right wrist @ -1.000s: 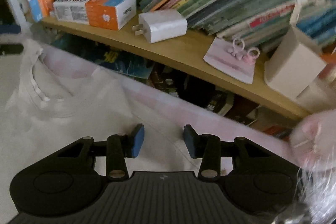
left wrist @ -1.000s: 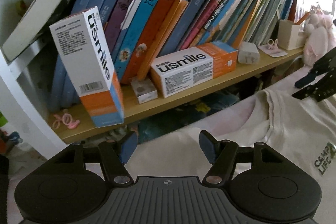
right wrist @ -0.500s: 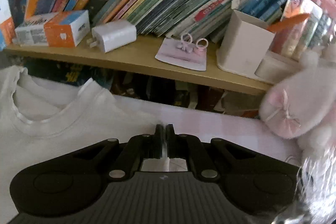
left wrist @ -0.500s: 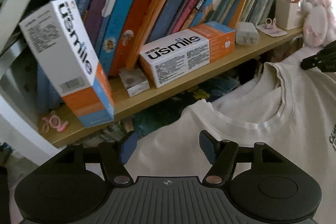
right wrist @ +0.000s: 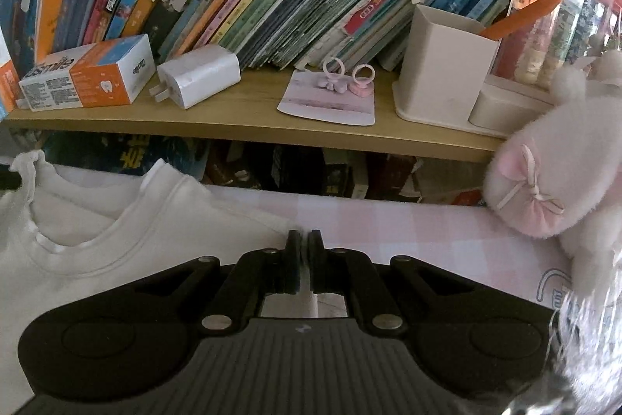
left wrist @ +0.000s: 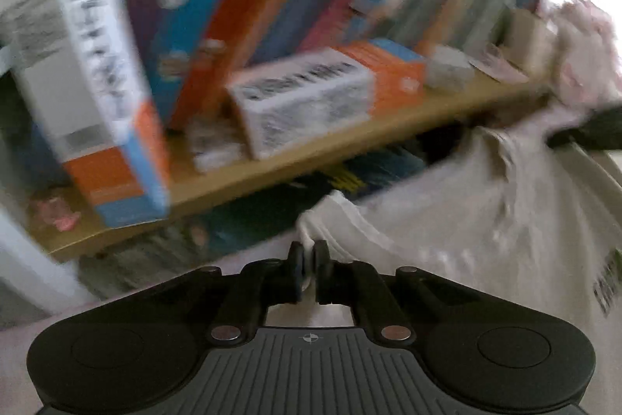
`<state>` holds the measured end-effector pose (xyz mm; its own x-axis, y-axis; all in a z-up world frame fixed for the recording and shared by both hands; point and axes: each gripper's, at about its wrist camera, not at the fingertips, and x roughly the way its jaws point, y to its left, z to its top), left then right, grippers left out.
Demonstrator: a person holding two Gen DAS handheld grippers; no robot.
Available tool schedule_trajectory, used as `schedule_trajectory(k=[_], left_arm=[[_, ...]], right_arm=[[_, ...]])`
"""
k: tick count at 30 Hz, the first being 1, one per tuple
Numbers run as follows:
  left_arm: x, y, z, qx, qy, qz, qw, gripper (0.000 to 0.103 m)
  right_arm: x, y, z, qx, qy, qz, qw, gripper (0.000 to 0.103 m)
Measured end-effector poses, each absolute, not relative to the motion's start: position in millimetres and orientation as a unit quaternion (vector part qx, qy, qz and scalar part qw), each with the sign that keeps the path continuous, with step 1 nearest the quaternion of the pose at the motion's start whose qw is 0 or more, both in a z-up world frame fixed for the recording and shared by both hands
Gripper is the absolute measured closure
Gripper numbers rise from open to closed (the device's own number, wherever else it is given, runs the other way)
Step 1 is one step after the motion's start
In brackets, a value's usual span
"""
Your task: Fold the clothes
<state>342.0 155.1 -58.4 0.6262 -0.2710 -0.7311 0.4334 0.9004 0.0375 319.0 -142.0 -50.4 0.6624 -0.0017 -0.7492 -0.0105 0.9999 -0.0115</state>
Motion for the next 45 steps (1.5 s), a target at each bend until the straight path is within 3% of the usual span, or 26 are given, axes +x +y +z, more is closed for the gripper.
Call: schedule_trajectory(k=[4,7,10,11,12,13,15,18,27,36,45], left_arm=[[350.0,152.6,-64.0,0.095,0.395,-0.177,0.896,0.098],[349.5,149.7,-66.6,0.091,0.395,-0.163,0.900,0.092],[345.2,150.3,-63.3,0.095,0.397,-0.139,0.902,0.073],[340.8,151.0,-59.4,0.100,0.394,-0.132,0.904,0.061],[333.4,152.5,-54.1,0.105,0.385,-0.131,0.908,0.053],[322.3,155.3,-47.9,0.106,0.370,-0.135,0.913,0.050],[296.7,162.3,-35.3,0.104,0.341,-0.146,0.923,0.037],[259.1,169.5,-22.0,0.092,0.320,-0.154,0.930,0.026],[142.7,187.3,-11.0,0.062,0.352,-0.144,0.923,0.019],[65.6,200.7,-13.4,-0.015,0.388,-0.119,0.914,0.017],[33.5,201.7,-18.4,-0.010,0.382,-0.103,0.918,0.015]], right_arm=[[324.2,-136.0,-53.7,-0.015,0.401,-0.002,0.916,0.099],[309.5,-137.6,-46.7,-0.006,0.395,0.002,0.919,0.099],[294.7,-139.1,-39.7,0.004,0.388,0.005,0.922,0.093],[289.7,-139.6,-37.4,0.007,0.385,0.006,0.923,0.089],[284.8,-140.1,-35.1,0.010,0.383,0.007,0.924,0.078],[279.9,-140.7,-32.7,0.013,0.381,0.009,0.925,0.070],[270.0,-141.7,-28.0,0.019,0.376,0.011,0.926,0.069],[255.2,-143.2,-21.0,0.028,0.369,0.014,0.929,0.061],[137.4,-121.8,-5.0,0.060,0.380,0.029,0.923,0.038],[29.4,-91.2,-10.1,0.074,0.398,-0.001,0.914,0.027],[-24.4,-75.4,-23.5,0.082,0.418,-0.053,0.903,0.027]])
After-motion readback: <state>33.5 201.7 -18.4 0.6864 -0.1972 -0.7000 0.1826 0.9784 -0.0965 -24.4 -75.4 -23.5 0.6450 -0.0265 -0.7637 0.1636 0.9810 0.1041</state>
